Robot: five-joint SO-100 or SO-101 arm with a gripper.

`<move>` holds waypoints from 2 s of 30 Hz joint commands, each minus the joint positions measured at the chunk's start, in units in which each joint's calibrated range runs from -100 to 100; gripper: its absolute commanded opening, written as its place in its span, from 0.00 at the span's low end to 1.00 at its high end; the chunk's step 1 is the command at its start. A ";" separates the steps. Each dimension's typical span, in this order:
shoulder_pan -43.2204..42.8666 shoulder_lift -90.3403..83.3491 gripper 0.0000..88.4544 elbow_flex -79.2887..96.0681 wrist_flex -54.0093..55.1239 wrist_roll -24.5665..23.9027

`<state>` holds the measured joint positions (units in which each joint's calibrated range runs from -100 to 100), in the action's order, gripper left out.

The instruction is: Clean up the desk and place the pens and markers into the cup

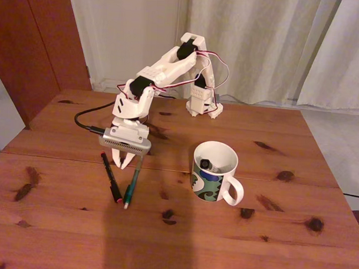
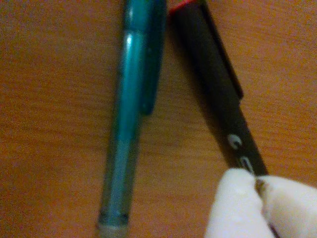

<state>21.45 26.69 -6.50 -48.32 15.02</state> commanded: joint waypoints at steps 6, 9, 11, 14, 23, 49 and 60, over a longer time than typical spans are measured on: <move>-0.42 -0.75 0.01 -3.87 -0.32 0.80; -0.66 -1.08 0.01 -3.87 -0.32 1.95; -1.55 -1.08 0.01 -3.87 -0.32 2.37; -2.35 -1.33 0.01 -3.96 -0.32 2.22; -4.68 -6.05 0.01 -3.96 -6.00 -4.17; -5.41 -6.88 0.01 0.46 -9.44 -10.46; -3.72 -6.79 0.01 1.00 -9.44 -10.25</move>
<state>17.35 23.64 -5.22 -58.11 4.32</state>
